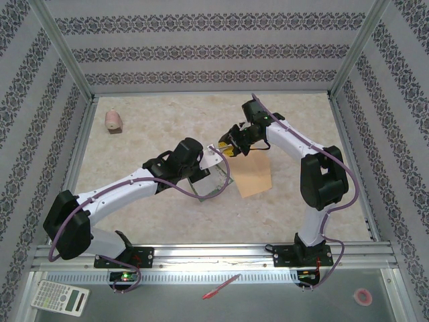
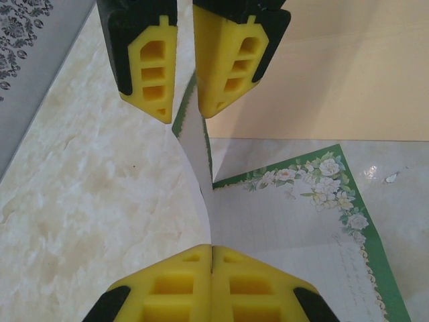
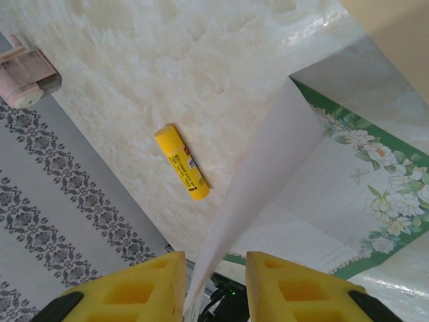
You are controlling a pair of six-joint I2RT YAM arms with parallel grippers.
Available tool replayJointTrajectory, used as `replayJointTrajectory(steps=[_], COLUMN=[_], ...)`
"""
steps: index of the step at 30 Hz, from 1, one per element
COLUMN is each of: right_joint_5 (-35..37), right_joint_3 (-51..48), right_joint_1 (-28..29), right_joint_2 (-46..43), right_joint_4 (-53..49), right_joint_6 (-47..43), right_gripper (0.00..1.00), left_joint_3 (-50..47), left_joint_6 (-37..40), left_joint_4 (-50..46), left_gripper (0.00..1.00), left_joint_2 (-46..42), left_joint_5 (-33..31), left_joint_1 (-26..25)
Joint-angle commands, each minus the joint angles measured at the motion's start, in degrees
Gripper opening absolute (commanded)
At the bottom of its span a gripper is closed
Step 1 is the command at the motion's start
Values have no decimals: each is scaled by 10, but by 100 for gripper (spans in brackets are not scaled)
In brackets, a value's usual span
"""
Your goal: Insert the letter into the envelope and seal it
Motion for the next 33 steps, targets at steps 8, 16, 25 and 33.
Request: replayJointTrajectory(steps=[8,16,25,33], right_joint_5=[-2,14,29,40], right_joint_3=[-14,-12,-8,7], right_joint_1=[1,0,-3,-9], right_joint_2=[14,5,-5,-12], right_joint_4=[19,24,23,5], right_joint_6=[9,4,-12,-52], right_gripper=[12,0,0,0], left_joint_3=[-9,-11,14,56], left_joint_6=[8,-12,-68,-127], left_joint_4=[11,25,-6,-69], left_gripper=[0,7,33,65], left_joint_2=[-13,-19,-30,-61], left_joint_5=[-10,-21,-42,-30], left_joint_1=[-10,-10,-9,-5])
